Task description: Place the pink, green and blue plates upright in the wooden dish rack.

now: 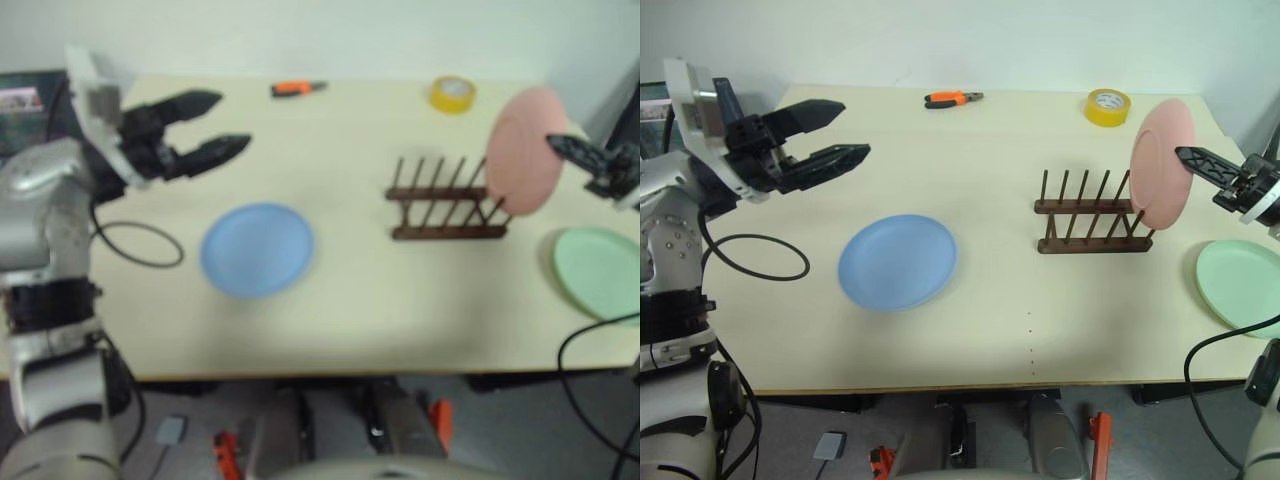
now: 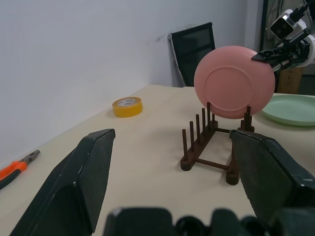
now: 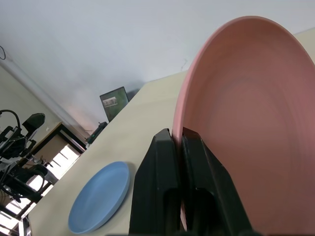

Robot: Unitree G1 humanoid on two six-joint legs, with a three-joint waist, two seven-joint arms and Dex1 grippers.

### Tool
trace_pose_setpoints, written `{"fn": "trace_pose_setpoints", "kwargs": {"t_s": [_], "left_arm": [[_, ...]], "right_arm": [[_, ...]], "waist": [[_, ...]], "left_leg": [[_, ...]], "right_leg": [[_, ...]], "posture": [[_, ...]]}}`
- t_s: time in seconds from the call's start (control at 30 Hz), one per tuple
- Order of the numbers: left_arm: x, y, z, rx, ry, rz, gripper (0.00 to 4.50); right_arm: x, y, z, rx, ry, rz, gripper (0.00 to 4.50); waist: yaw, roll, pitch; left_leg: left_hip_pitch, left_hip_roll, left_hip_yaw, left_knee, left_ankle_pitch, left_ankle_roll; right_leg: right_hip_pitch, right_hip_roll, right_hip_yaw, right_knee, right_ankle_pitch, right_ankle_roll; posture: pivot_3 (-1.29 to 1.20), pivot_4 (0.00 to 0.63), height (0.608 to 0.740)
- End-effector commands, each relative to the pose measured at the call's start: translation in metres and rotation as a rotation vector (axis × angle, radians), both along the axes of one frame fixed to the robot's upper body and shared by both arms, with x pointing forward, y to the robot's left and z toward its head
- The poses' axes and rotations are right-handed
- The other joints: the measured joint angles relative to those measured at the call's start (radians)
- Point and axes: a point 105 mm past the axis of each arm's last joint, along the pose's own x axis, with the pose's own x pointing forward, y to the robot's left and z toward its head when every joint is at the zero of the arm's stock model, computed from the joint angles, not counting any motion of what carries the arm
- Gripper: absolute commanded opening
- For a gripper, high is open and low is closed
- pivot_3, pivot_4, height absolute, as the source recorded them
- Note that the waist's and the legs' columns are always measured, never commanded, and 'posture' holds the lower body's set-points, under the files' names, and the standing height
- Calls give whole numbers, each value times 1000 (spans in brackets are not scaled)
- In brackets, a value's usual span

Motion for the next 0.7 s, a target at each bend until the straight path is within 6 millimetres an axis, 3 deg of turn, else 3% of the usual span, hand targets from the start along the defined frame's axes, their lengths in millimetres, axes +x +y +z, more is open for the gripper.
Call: {"fn": "trace_pose_setpoints", "kwargs": {"t_s": [0.03, 0.7], "left_arm": [[-6, -1, 11, 25, -51, 0, 4083], [-8, 3, 12, 37, -51, 16, 4083]], "right_arm": [[0, -2, 0, -3, 2, -10, 0], [-1, -1, -2, 117, 0, 5, 0]], "waist": [[0, 0, 0], [-1, 0, 0]], "left_leg": [[0, 0, 0, 0, 0, 0], [0, 0, 0, 0, 0, 0]], "right_leg": [[0, 0, 0, 0, 0, 0], [0, 0, 0, 0, 1, 0]], "posture": [[0, 150, 740], [0, 150, 740]]}}
